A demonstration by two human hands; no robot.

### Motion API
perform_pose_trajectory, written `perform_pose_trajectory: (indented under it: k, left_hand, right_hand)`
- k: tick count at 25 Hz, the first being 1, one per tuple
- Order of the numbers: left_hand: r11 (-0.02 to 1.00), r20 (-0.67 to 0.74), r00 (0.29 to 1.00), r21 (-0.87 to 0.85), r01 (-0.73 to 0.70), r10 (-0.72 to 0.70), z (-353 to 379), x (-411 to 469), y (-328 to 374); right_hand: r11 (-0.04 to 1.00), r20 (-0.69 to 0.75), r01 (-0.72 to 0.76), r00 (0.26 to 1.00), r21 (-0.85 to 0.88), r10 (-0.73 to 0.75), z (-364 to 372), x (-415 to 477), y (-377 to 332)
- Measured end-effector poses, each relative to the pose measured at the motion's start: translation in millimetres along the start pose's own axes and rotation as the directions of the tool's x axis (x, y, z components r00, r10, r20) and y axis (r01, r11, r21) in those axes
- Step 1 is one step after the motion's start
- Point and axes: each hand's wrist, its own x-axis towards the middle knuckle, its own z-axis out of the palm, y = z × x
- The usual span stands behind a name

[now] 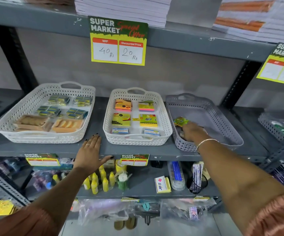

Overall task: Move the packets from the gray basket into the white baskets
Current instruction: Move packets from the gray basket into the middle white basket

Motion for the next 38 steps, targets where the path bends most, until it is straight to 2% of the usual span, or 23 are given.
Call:
perform_pose_trajectory:
  k: [2,4,6,8,10,12,14,18,19,21,23,24,26,28,30,32,34,38]
  left_hand:
    - [1.0,-0.013,1.0,-0.003,0.001,-0.001,0.1,-0.3,-0.1]
    - [1.0,-0.03,1.0,0.003,0.004,-0.004,0.6,-0.1,0.4]
    - [1.0,-0.033,0.999,0.004,0.005,-0.005,1.1,0.1,0.4]
    - [1.0,-0.039,0.999,0.003,0.007,-0.007,1.2,0.3,0.3]
    - [1.0,-0.038,0.999,-0.003,0.011,-0.011,0.8,-0.2,0.7]
    - [1.0,-0.036,0.999,-0.005,0.014,-0.014,1.0,-0.6,1.3]
    - [1.0,-0.033,0.999,-0.01,0.015,-0.015,1.4,-0.3,0.2]
    - [1.0,-0.03,0.999,-0.009,0.019,-0.019,1.8,-0.5,0.4]
    - [1.0,-0.027,0.999,-0.011,0.02,-0.02,1.7,-0.6,0.3]
    - [1.0,-0.024,0.999,-0.018,0.02,-0.021,1.8,-0.8,0.1]
    - [1.0,-0.024,1.0,-0.023,0.019,-0.019,1.9,-1.2,0.1]
    - [0.999,-0.022,1.0,-0.024,0.022,-0.022,2.0,-1.1,0.2]
    - [0.999,-0.019,0.999,-0.026,0.027,-0.028,1.9,-1.5,0.6]
    - [0.999,-0.014,0.999,-0.027,0.029,-0.029,1.4,-1.7,0.7]
    - [0.999,-0.01,1.0,-0.031,0.025,-0.026,0.9,-1.2,0.8]
    - [0.999,-0.003,1.0,-0.03,0.028,-0.028,0.7,-1.0,0.9]
    - [0.999,0.005,0.999,-0.03,0.037,-0.037,1.5,-0.8,0.5]
    - [0.999,0.022,0.999,-0.033,0.037,-0.037,1.4,-0.5,0.5]
  right_hand:
    - [0.991,0.025,-0.024,0.999,0.133,0.021,-17.3,-0.1,-2.6]
    - [0.96,-0.045,-0.018,0.998,0.279,0.032,-44.6,0.1,-10.4]
    - [0.929,-0.209,0.074,0.978,0.363,0.004,-65.7,1.8,-29.8]
    - [0.881,-0.251,0.229,0.959,0.413,-0.131,-73.8,-2.2,-59.2]
    - [0.881,-0.162,0.339,0.94,0.332,-0.301,-64.7,-7.1,-88.0]
    - [0.905,-0.055,0.368,0.929,0.212,-0.365,-46.8,-8.1,-105.4]
    - [0.922,-0.022,0.351,0.935,0.164,-0.353,-34.7,-4.3,-111.0]
    - [0.93,0.036,0.324,0.942,0.177,-0.335,-33.7,1.8,-109.4]
    - [0.928,0.026,0.308,0.947,0.209,-0.32,-36.9,2.2,-107.1]
    - [0.926,-0.118,0.238,0.97,0.294,-0.211,-43.6,1.6,-95.4]
    - [0.926,-0.263,0.075,0.964,0.37,0.027,-42.1,5.6,-72.8]
    - [0.924,-0.274,-0.043,0.949,0.38,0.157,-37.7,8.2,-57.9]
    - [0.901,-0.185,-0.273,0.919,0.338,0.348,-19.6,9.4,-23.8]
    - [0.875,-0.036,-0.417,0.898,0.247,0.438,1.2,8.5,2.1]
    - [0.859,0.118,-0.487,0.873,0.155,0.474,14.6,6.8,18.1]
    - [0.882,0.22,-0.435,0.892,0.182,0.395,24.6,7.5,26.2]
    - [0.891,0.207,-0.393,0.914,0.227,0.35,23.4,5.4,28.7]
    - [0.887,0.166,-0.398,0.915,0.235,0.367,16.8,-0.2,25.7]
